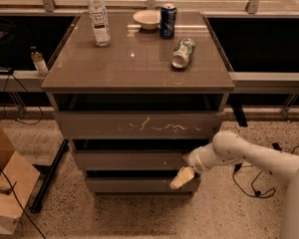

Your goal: Close middle drawer

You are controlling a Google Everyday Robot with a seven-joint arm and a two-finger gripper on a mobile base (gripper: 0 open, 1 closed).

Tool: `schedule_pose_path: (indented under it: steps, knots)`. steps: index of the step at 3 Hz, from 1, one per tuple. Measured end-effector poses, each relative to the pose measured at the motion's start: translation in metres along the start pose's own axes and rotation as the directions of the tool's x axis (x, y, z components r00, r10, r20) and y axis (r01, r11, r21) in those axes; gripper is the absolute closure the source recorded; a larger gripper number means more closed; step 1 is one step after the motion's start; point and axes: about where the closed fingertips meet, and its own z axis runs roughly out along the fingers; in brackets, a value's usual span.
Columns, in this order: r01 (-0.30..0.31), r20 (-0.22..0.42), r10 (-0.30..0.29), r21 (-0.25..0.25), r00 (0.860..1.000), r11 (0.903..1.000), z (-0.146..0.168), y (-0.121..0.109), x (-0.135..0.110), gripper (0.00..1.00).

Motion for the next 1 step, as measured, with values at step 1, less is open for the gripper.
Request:
schedule_pose_path:
  steps: [1]
  knots:
    - [0.000, 0.000, 0.000, 0.000, 1.000, 1.0000, 0.0000, 0.0000, 0.0000, 0.00]
